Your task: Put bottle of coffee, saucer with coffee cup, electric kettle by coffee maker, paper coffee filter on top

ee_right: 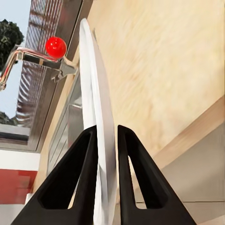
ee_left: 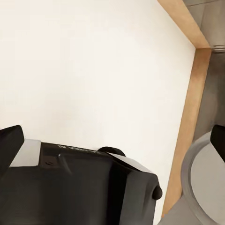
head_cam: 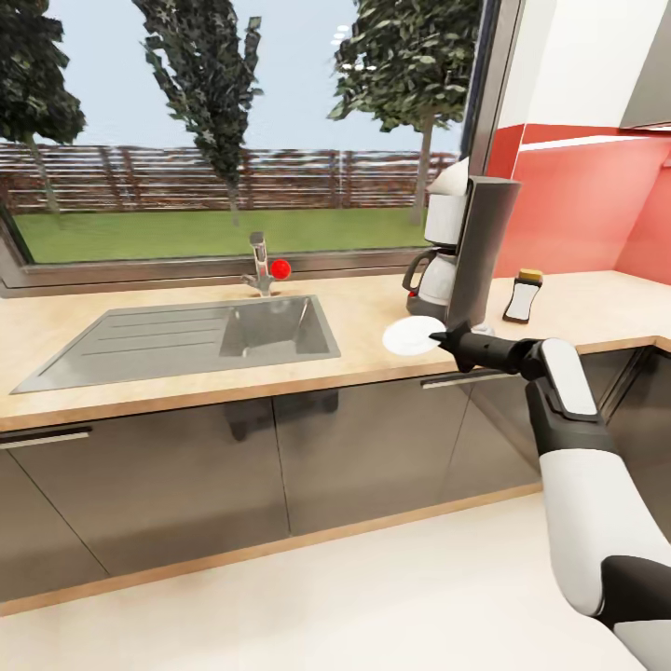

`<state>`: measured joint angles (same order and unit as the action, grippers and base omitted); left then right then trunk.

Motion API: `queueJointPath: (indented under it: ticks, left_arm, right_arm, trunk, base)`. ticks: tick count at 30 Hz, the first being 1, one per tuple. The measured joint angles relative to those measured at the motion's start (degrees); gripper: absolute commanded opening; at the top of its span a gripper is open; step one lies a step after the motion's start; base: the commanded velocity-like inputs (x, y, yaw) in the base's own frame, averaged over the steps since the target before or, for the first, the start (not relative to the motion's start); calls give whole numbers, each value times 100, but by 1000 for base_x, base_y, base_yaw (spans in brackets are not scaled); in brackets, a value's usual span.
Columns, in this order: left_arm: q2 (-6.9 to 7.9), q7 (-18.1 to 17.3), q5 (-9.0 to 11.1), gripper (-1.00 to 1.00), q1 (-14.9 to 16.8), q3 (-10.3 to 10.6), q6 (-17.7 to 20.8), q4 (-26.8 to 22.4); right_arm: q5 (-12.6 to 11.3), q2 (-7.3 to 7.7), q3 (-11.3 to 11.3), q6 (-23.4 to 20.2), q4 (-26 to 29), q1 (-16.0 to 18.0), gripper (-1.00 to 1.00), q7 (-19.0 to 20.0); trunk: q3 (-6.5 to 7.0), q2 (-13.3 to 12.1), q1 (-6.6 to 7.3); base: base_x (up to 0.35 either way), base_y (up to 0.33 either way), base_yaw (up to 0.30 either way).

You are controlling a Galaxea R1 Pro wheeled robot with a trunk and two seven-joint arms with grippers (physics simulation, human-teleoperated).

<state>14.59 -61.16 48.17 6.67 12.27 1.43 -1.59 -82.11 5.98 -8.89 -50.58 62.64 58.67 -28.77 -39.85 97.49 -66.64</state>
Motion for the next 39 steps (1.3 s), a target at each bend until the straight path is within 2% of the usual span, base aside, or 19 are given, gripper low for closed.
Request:
queueJointPath:
  ticks: [5, 13, 25, 39]
  left_arm:
    - [-1, 19, 0, 100, 2, -1, 0, 1]
    - [-2, 32, 0, 100, 1, -7, 0, 1]
    - [0, 32, 0, 100, 0, -9, 0, 0]
    - [-2, 32, 0, 100, -1, -9, 0, 1]
  right_arm:
    - [-3, 47, 0, 1, -1, 0, -100, 51]
    - [32, 69, 0, 1, -93, 0, -100, 379]
    - [55, 94, 3, 1, -132, 0, -100, 405]
    - [41, 105, 1, 2, -339, 0, -100, 412]
  trunk:
    - [0, 0, 0]
    - [0, 0, 1]
    - [0, 0, 1]
    - [0, 0, 0]
  base:
    - [0, 0, -159]
    - [26, -1, -234]
    - [151, -42, -31]
    - [12, -4, -68]
